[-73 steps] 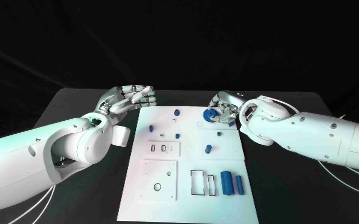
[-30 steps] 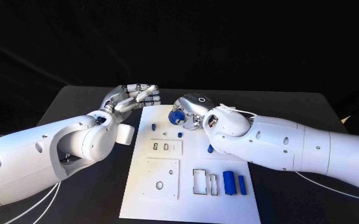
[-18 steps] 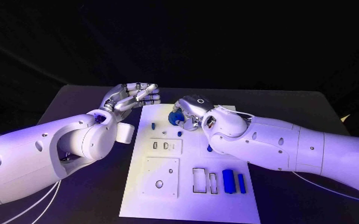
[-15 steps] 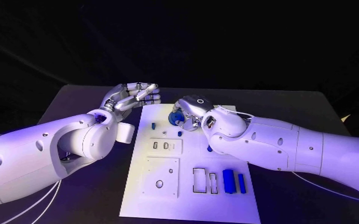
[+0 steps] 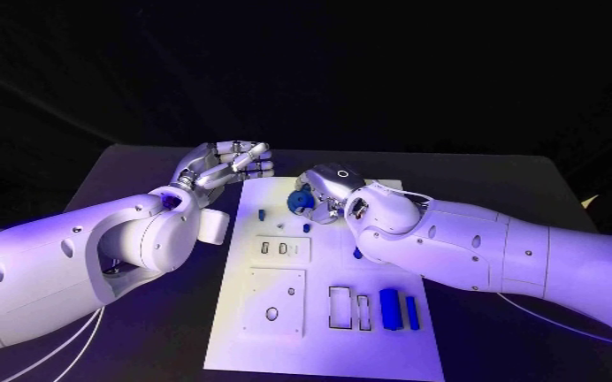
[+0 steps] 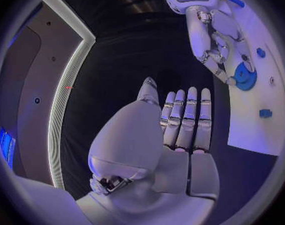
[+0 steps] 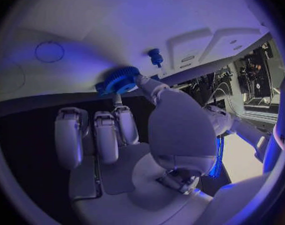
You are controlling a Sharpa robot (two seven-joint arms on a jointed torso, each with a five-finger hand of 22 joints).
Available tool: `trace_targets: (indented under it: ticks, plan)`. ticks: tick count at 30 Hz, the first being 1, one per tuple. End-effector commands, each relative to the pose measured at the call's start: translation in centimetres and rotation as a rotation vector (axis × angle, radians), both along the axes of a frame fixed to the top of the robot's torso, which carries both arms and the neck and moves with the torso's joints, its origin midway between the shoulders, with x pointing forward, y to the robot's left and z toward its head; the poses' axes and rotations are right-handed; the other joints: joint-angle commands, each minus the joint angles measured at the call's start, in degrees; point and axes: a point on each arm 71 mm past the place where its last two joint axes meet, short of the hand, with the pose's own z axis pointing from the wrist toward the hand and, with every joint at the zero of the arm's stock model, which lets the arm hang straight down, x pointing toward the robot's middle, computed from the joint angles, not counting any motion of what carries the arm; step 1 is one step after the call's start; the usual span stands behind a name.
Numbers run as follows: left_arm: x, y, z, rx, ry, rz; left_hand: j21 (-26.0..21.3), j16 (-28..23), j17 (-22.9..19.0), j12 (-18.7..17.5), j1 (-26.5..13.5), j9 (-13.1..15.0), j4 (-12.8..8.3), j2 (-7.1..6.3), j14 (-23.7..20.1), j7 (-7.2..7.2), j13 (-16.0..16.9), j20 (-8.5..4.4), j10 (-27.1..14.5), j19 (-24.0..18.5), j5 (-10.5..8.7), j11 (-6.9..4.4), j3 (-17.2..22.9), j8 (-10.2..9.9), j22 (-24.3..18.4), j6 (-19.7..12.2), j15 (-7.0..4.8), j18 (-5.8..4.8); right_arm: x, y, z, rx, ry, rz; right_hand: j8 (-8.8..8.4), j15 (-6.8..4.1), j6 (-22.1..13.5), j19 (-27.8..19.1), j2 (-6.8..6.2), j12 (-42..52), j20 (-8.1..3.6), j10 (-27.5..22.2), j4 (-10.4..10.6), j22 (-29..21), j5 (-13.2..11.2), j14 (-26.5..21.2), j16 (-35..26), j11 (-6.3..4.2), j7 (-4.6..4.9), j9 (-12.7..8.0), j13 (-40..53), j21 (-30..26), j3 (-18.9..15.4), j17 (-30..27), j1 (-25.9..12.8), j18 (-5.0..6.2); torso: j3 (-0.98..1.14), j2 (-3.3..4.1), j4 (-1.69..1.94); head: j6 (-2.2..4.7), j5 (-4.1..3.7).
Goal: Assemble the parts on the task board
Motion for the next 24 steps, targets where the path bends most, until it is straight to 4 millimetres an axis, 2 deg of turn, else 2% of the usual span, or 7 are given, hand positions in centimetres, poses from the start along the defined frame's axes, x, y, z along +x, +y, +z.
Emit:
trace_targets:
  ticks: [1,11,24]
  plan:
    - [0.0,-0.2,0.2,-0.009,-0.006,-0.014,-0.2,-0.3,0.1,-0.3,0.0,0.0,0.0,0.79,-0.4,0.37,0.0,0.06,-0.6,0.4,-0.32,-0.02,-0.4,-0.2,-0.1,-0.5,-0.06,1.11,-0.1,-0.3,-0.3,-0.008,0.047,-0.007,0.4,0.28,1.0,0.2,0.22,0.2,0.35,0.0,0.2,9.1,0.1,6.1,0.2,-0.12,-0.15,0.0,3.9,-0.2,-0.4,15.1,-0.3,-0.83,0.02,0.0,-0.03,-0.13,0.16]
    - [0.0,0.0,0.1,-0.007,-0.005,-0.009,-0.2,-0.3,0.1,-0.3,0.0,0.1,0.0,0.81,-0.4,0.37,0.0,0.06,-0.6,0.4,-0.43,-0.02,-0.5,-0.2,-0.1,-0.5,-0.05,1.11,-0.2,-1.0,-0.6,0.009,0.106,-0.021,1.77,-0.21,3.7,0.6,1.26,1.3,-0.01,1.0,2.1,9.6,1.0,6.1,0.2,-0.73,-0.85,-0.1,5.0,0.1,-0.4,15.1,-1.6,-0.95,0.03,0.01,-0.04,-0.34,0.28]
    - [0.0,0.1,0.1,-0.005,-0.004,-0.005,-0.3,-0.4,0.1,-0.3,0.0,0.1,0.0,0.83,-0.4,0.39,0.0,0.07,-0.7,0.4,-0.49,0.0,-0.6,-0.3,-0.1,-0.6,-0.05,1.11,-0.4,-2.5,-0.4,0.034,0.101,-0.044,1.9,-0.35,4.1,0.8,1.47,1.5,-0.16,1.3,2.9,9.8,1.4,6.1,0.2,-0.87,-0.99,-0.2,5.2,0.3,-0.4,15.1,-2.4,-1.02,0.05,0.0,-0.05,-0.42,0.34]
